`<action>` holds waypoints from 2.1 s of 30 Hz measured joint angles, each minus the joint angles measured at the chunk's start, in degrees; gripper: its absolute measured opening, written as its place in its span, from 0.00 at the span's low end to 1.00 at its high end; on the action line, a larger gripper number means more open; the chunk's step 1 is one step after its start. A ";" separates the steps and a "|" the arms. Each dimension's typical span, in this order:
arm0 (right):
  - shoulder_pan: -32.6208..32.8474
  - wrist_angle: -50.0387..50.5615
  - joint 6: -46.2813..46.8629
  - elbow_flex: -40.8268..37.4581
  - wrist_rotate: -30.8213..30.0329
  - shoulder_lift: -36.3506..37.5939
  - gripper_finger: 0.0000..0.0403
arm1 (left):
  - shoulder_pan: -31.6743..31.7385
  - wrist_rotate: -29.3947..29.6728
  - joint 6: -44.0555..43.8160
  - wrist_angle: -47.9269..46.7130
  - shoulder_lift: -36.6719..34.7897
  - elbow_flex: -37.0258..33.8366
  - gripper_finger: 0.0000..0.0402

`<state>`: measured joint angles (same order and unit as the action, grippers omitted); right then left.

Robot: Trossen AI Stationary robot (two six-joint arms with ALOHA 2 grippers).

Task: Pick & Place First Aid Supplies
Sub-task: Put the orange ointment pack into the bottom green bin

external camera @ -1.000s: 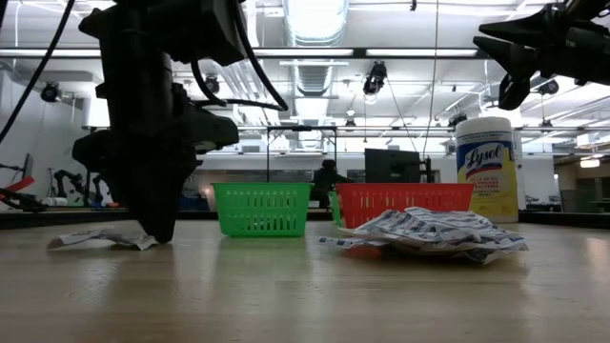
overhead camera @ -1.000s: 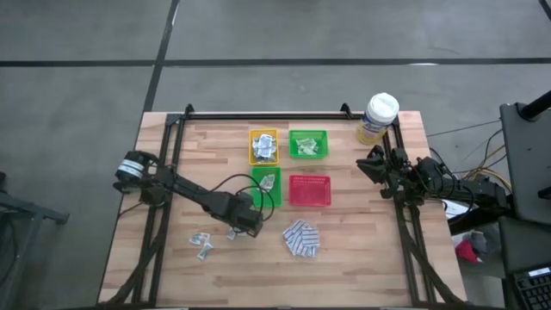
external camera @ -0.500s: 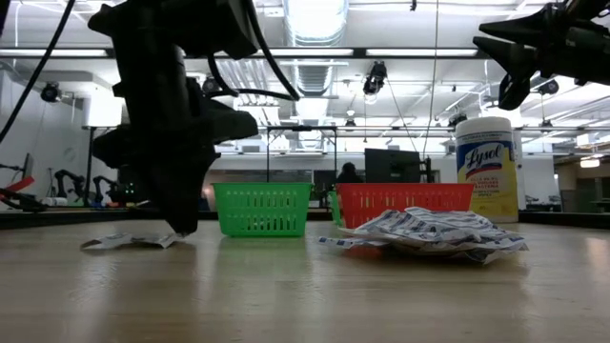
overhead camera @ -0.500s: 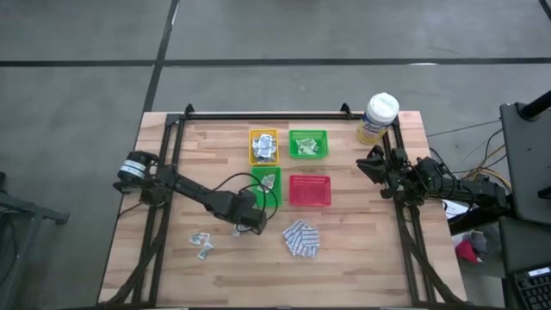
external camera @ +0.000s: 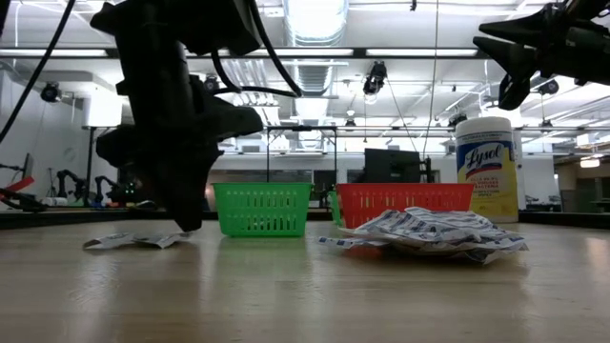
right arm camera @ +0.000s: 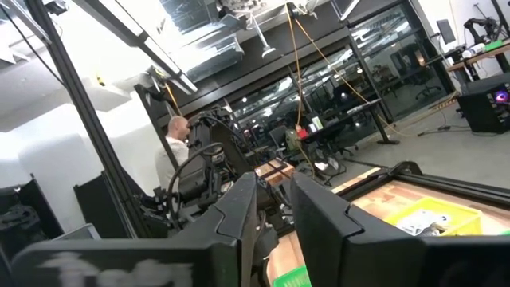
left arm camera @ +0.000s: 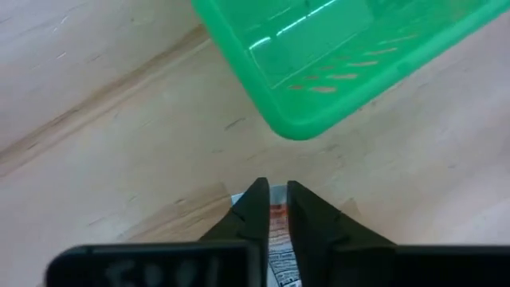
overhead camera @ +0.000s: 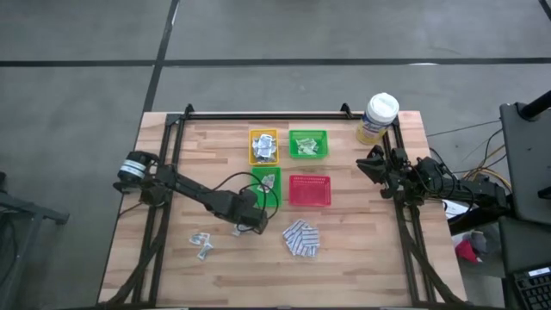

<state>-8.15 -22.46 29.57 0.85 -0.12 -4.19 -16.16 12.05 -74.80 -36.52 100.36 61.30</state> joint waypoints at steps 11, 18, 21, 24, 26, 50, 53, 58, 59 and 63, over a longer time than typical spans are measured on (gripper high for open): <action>0.01 0.00 -0.15 0.01 0.00 0.01 0.18 | 0.00 -1.55 0.82 -0.55 -0.01 1.27 0.31; 0.01 0.02 -0.17 0.01 0.00 0.01 0.18 | 0.04 -3.48 1.46 -0.37 1.49 1.24 0.34; 0.01 0.02 -0.17 0.01 0.00 0.01 0.19 | 0.04 -3.64 1.51 -0.36 2.06 1.24 0.31; -0.01 0.02 -0.17 0.01 0.00 0.02 0.20 | 0.04 -3.61 1.80 0.06 2.30 1.24 0.27; -0.01 0.02 -0.12 0.01 0.00 0.02 0.20 | 0.04 -3.61 1.88 0.07 2.32 1.24 0.24; 0.01 0.13 0.01 0.01 0.00 0.02 0.19 | 0.00 3.94 10.26 0.20 -0.98 1.81 0.03; 0.01 0.43 0.01 0.01 0.02 0.00 0.20 | 0.00 5.15 13.80 1.01 -2.05 1.79 0.01; 0.01 1.33 0.29 0.00 0.04 0.00 0.20 | 0.00 2.69 13.57 -3.21 -2.86 1.81 0.01; 0.01 1.33 0.29 0.00 0.04 0.00 0.20 | -0.03 2.30 12.61 -4.24 -2.98 1.84 0.01; 0.01 1.31 0.29 0.01 0.04 0.00 0.18 | -0.31 2.14 11.70 -5.44 -4.32 2.17 0.01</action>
<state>-8.14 -21.15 29.86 0.86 -0.08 -4.19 -16.47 14.20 -63.10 -41.96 96.03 63.47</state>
